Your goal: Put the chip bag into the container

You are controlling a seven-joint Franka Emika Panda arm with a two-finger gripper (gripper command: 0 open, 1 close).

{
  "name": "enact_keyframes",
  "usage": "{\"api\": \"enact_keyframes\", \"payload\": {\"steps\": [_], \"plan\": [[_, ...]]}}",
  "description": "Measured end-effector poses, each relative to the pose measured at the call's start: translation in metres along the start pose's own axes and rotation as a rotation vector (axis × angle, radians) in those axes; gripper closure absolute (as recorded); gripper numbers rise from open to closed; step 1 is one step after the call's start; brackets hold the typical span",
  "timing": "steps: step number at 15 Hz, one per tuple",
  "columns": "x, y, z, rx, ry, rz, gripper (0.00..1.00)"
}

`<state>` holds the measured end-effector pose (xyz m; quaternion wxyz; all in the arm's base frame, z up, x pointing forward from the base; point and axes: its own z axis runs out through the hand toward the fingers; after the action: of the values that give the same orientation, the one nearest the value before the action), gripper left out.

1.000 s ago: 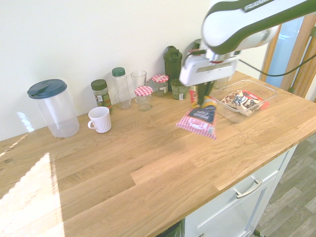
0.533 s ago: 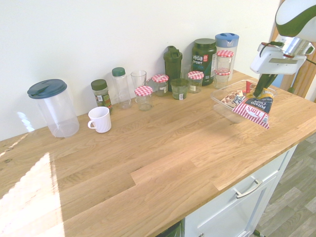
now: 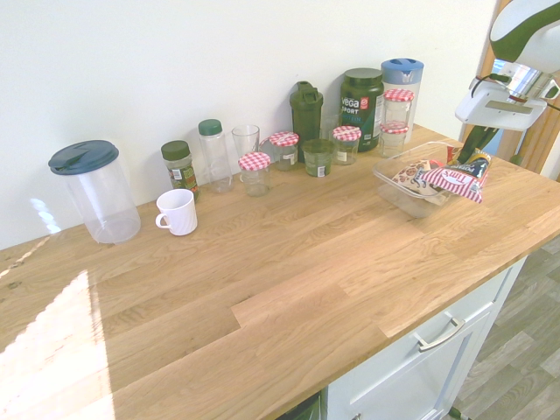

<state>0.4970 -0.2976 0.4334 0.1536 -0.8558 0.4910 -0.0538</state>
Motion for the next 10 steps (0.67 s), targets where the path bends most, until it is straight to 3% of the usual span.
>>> {"api": "enact_keyframes", "payload": {"steps": [5,6,10], "plan": [[0.026,-0.018,0.032,-0.031,-0.022,-0.002,1.00],[0.028,-0.020,0.038,-0.038,-0.029,-0.005,0.00],[0.030,-0.024,0.040,-0.047,-0.040,-0.012,0.00]]}}
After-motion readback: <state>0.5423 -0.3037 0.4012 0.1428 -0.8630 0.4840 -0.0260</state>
